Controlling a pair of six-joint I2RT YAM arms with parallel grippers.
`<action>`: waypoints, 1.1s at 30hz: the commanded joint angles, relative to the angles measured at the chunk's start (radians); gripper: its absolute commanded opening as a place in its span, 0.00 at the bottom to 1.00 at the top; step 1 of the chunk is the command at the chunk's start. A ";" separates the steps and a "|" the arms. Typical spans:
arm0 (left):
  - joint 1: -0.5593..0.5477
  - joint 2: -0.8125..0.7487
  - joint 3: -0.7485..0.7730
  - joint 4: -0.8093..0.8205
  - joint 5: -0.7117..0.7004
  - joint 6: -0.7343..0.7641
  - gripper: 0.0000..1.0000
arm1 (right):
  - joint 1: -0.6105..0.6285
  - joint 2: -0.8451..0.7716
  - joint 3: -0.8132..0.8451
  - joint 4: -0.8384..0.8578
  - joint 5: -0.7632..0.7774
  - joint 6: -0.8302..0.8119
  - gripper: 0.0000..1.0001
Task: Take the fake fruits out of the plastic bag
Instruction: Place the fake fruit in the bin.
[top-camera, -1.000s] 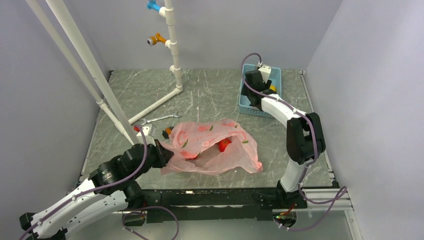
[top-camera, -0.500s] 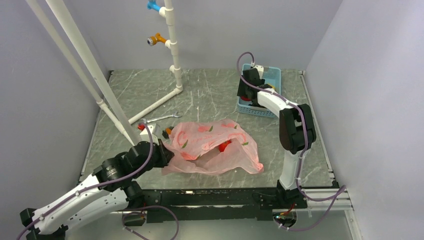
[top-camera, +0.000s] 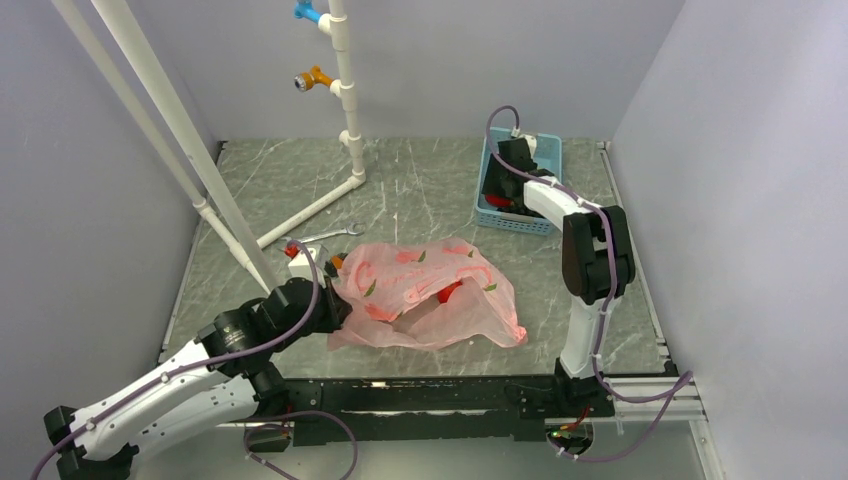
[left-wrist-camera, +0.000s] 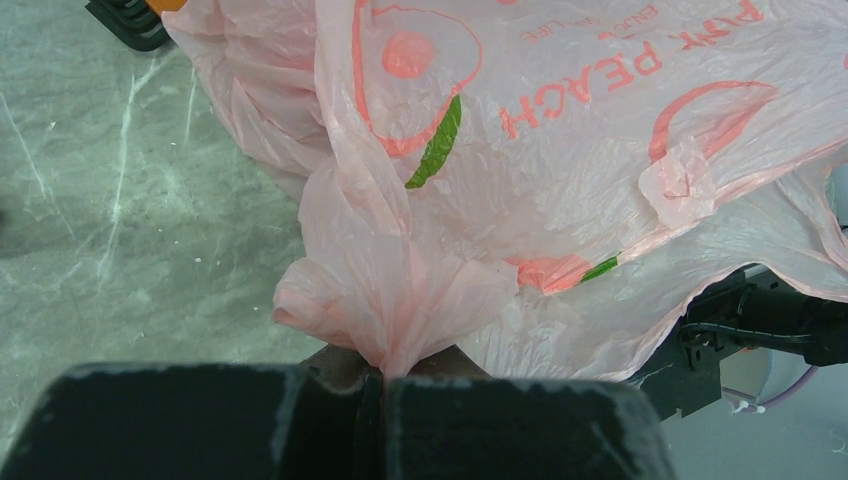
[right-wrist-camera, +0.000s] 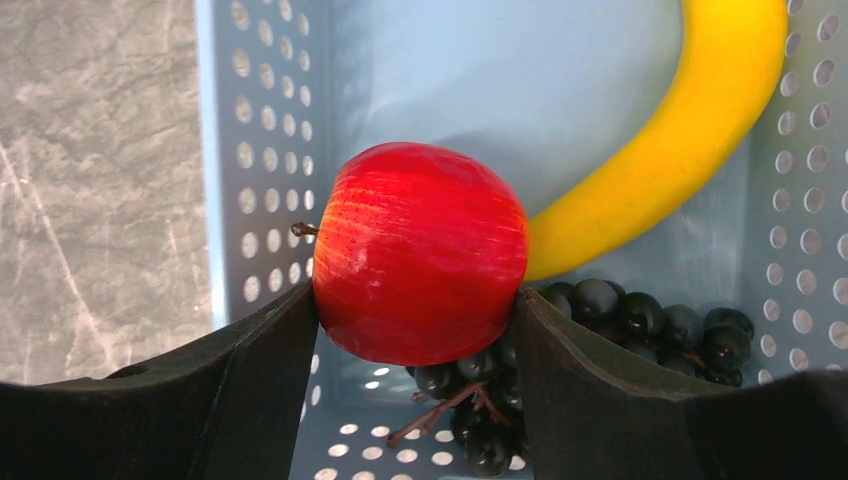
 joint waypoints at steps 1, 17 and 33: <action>0.002 -0.011 0.043 0.026 -0.008 0.001 0.00 | -0.019 0.025 -0.001 0.015 -0.052 0.006 0.30; 0.001 -0.029 0.036 0.020 -0.002 0.002 0.00 | -0.022 0.016 0.024 -0.020 -0.060 -0.046 0.85; 0.002 -0.052 0.007 0.055 0.000 0.003 0.00 | -0.021 -0.421 -0.181 0.002 -0.098 0.011 0.96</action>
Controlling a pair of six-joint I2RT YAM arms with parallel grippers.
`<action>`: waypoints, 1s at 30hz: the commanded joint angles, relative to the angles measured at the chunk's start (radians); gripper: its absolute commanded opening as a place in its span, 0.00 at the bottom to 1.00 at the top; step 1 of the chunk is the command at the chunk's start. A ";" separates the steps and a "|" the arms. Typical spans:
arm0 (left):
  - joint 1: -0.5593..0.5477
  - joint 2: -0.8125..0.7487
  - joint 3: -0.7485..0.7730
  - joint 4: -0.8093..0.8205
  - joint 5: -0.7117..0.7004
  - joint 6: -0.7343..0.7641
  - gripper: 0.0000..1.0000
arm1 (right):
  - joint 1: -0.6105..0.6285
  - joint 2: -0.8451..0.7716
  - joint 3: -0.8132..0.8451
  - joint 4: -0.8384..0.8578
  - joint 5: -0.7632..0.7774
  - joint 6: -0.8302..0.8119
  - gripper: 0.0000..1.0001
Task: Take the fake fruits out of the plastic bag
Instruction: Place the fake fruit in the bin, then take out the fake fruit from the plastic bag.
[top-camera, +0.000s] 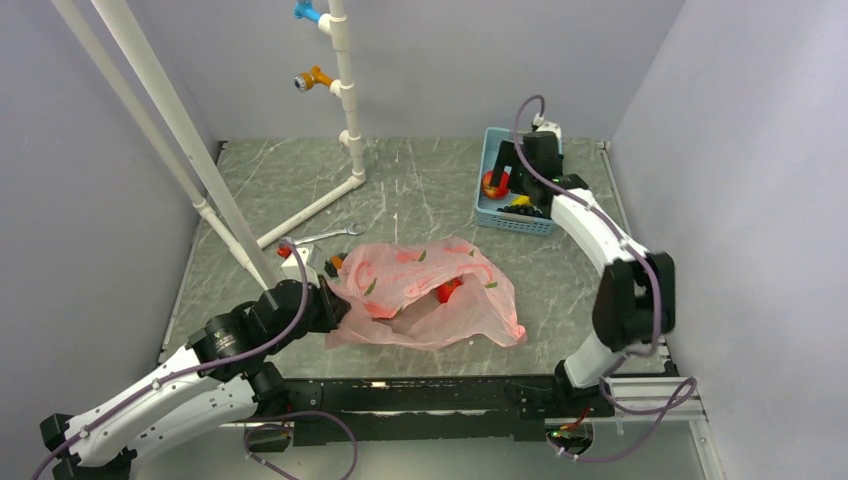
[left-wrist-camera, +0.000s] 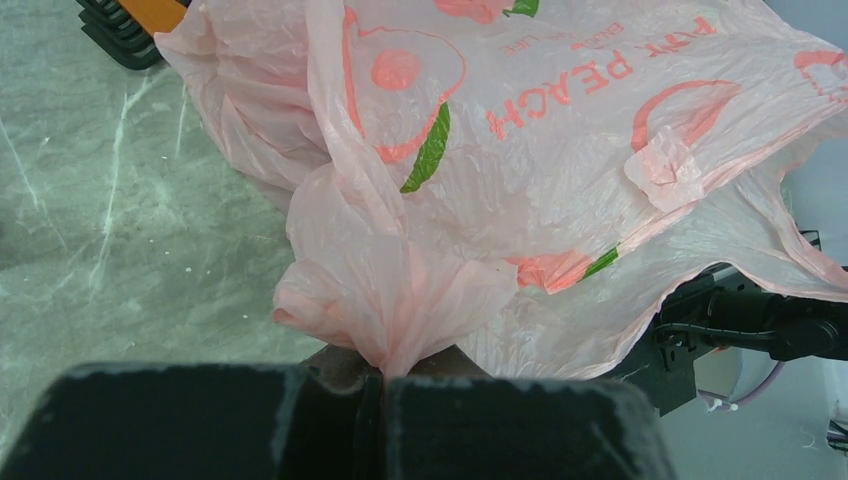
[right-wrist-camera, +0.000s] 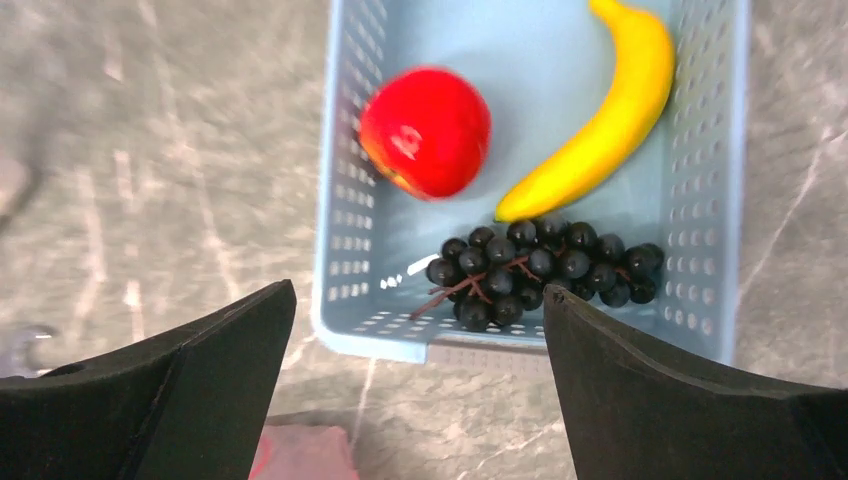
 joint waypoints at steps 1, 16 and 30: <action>0.002 0.000 -0.002 0.061 0.003 0.002 0.00 | 0.000 -0.176 -0.090 0.089 -0.051 0.038 0.95; 0.002 -0.022 -0.039 0.106 0.016 0.005 0.00 | 0.319 -0.659 -0.427 0.484 -0.575 -0.054 0.97; 0.002 -0.064 -0.052 0.078 0.001 0.005 0.00 | 0.778 -0.815 -0.687 0.471 -0.556 -0.225 0.94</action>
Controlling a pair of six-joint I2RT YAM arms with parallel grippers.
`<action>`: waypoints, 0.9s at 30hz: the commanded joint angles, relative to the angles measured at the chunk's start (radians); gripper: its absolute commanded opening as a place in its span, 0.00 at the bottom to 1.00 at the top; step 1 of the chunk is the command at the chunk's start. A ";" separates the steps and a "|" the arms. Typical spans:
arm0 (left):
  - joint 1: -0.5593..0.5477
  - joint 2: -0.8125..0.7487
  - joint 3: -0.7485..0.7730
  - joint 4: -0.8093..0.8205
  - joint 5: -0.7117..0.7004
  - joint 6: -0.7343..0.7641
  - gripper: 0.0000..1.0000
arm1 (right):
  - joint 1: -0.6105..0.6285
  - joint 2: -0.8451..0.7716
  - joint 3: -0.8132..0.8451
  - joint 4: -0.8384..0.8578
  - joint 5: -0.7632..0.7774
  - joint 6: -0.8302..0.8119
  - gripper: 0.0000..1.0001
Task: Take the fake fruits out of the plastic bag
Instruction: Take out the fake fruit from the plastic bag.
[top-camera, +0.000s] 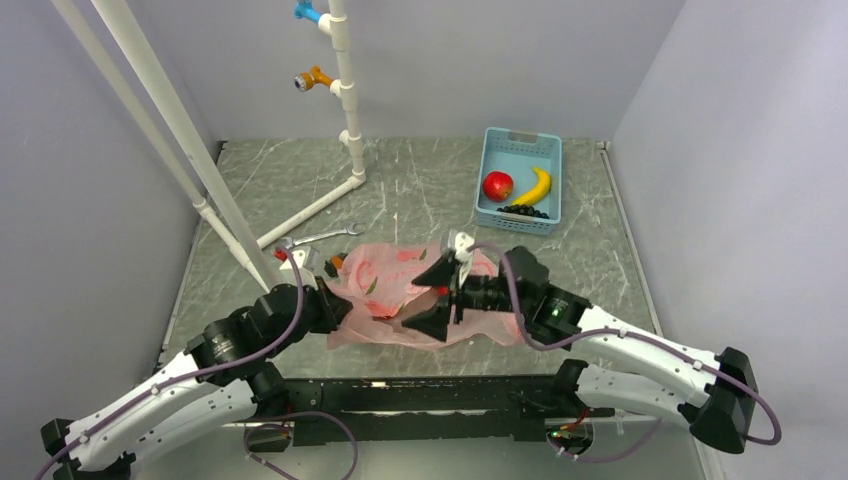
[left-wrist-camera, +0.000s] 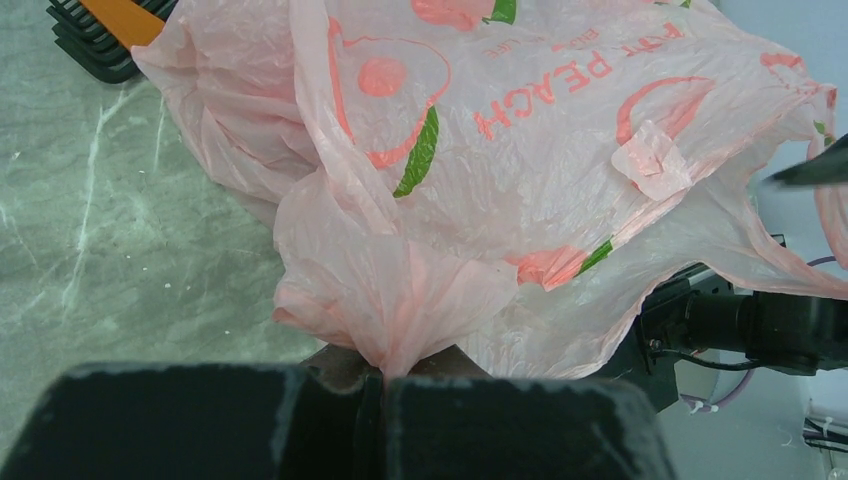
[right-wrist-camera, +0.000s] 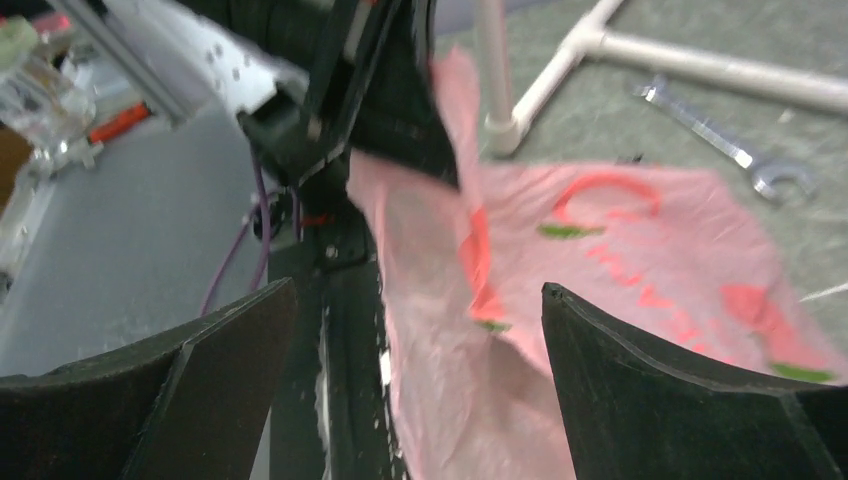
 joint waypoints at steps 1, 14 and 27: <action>0.001 -0.018 -0.004 0.015 -0.008 0.004 0.00 | 0.091 -0.061 -0.113 0.032 0.150 -0.044 0.93; 0.002 0.012 0.007 0.031 0.006 0.019 0.00 | 0.149 0.058 -0.218 0.062 0.735 0.090 0.39; 0.001 -0.001 -0.005 0.047 0.014 0.016 0.00 | 0.157 0.282 -0.134 -0.005 0.910 0.153 0.36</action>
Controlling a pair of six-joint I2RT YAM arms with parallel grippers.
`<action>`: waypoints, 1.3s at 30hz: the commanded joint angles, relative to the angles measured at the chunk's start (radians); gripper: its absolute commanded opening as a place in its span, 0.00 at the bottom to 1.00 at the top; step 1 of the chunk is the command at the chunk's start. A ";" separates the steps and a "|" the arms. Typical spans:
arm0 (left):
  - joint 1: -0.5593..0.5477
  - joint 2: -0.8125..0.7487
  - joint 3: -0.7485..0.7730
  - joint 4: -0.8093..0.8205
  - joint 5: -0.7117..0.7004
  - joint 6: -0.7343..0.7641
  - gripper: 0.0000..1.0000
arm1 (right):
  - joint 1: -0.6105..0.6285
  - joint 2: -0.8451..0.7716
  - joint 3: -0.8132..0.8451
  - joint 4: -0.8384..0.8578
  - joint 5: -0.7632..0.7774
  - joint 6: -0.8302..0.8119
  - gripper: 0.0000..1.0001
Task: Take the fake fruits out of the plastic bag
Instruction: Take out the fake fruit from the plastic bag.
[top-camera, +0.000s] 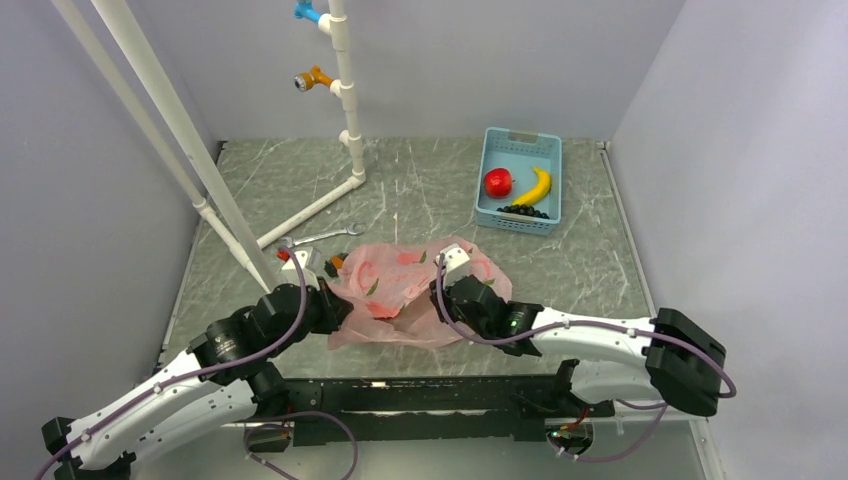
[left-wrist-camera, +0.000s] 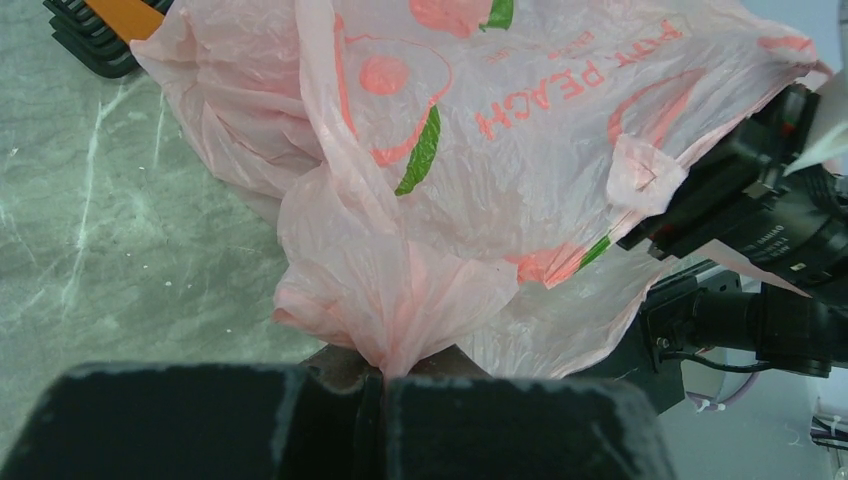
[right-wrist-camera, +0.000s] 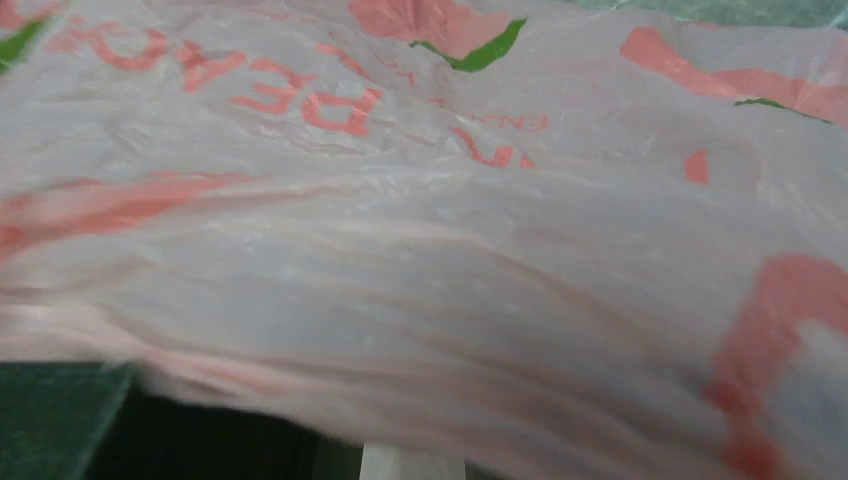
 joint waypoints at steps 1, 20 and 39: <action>0.001 -0.010 0.001 0.047 0.011 0.010 0.00 | 0.010 0.049 0.073 -0.002 0.059 0.034 0.36; 0.002 -0.011 -0.001 0.036 0.011 0.014 0.00 | 0.021 0.344 0.277 -0.274 0.399 0.175 0.63; 0.002 -0.007 -0.012 0.045 0.015 0.009 0.00 | 0.074 0.303 0.337 -0.398 0.561 0.194 0.78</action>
